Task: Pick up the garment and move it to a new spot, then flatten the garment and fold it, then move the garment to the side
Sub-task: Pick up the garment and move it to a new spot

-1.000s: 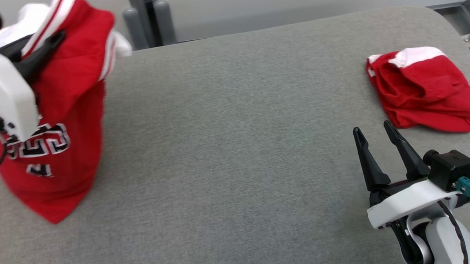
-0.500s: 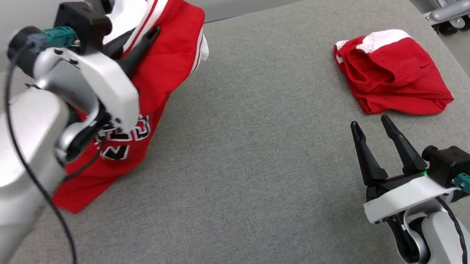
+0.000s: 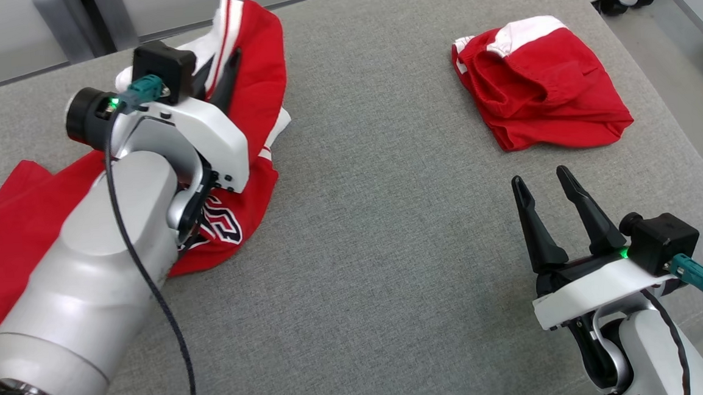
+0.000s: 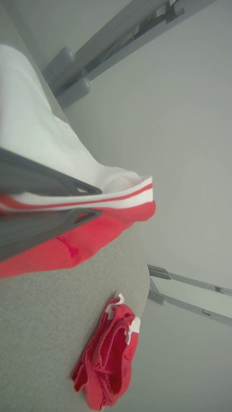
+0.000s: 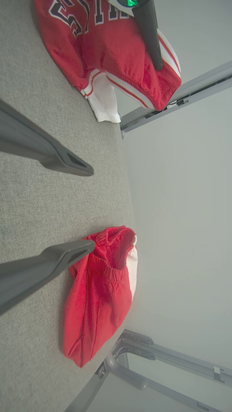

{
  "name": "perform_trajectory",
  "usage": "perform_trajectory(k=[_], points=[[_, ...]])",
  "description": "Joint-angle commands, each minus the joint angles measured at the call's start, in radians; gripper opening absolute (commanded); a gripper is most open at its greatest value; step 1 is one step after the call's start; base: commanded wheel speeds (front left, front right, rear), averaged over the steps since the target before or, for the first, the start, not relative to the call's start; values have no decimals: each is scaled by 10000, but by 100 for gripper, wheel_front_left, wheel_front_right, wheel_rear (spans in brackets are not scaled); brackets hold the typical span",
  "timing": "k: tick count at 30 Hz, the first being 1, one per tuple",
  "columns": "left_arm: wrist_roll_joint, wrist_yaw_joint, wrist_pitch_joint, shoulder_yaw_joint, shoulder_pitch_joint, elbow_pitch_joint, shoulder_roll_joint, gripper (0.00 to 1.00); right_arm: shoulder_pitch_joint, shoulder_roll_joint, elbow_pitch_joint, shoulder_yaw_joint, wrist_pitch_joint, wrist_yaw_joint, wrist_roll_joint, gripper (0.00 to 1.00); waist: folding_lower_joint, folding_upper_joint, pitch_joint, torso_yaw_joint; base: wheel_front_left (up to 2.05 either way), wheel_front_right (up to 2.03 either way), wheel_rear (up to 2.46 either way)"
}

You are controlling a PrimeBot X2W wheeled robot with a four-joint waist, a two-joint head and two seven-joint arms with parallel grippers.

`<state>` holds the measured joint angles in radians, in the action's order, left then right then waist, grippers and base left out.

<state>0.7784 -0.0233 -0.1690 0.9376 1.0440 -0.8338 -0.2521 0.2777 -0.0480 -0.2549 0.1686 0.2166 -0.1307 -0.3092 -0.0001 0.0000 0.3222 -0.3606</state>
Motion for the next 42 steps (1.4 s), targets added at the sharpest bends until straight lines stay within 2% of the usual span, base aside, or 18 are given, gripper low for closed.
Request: perform_trajectory(k=[1, 3, 5, 14, 15, 17, 18, 24, 29, 37, 42], points=[[-63, 66, -142, 34, 141, -261, 156, 0, 77, -53, -7, -5, 90, -1, -42, 100, 1, 0, 67, -58, 0, 0, 0], [-83, 197, -307, 120, 103, -618, 506, 0, 68, -53, -16, -11, 108, -1, -49, 100, 1, 0, 93, -69, 0, 0, 0], [-82, 361, -503, 263, -87, -1031, 1092, 0, 19, -55, -71, -29, 146, -1, -55, 100, 1, 0, 74, -40, 0, 0, 0], [-62, 671, -762, 820, -959, -1823, 1919, 0, 90, -55, -250, 111, 134, -1, -93, 100, 1, 0, -123, -37, 0, 0, 0], [-79, 659, -777, 900, -1061, -1879, 1945, 7, 90, -55, -254, 138, 127, -1, -102, 100, 1, 0, -144, -54, 0, 0, 0], [-101, 621, -822, 1050, -1223, -1924, 1968, 77, 104, -55, -278, 175, 119, -1, -121, 100, 1, 0, -180, -82, 0, 0, 0], [-99, 639, -847, 1157, -1340, -1872, 1979, 100, 103, -55, -291, 194, 122, -1, -123, 100, 1, 0, -201, -96, 0, 0, 0], [215, 597, -732, 1952, -1814, -1096, 1979, 100, 70, -56, -321, 109, 101, -1, -48, 100, 1, 0, -371, -101, 0, 0, 0], [471, 486, -809, 2208, -1644, -614, 1981, 100, -61, -55, -265, -221, 60, -1, 146, 100, 1, 0, -607, 263, 0, 0, 0], [627, 453, -948, 1829, -1355, -296, 1972, 100, -300, -53, -114, -622, -190, -1, 440, 100, 1, 0, -1361, 1314, 0, 0, 0], [840, 383, -958, 1331, -1593, -486, 1466, 100, -575, -58, 28, -665, -424, -1, 535, 100, 1, 0, -1845, 1936, 0, 0, 0]])
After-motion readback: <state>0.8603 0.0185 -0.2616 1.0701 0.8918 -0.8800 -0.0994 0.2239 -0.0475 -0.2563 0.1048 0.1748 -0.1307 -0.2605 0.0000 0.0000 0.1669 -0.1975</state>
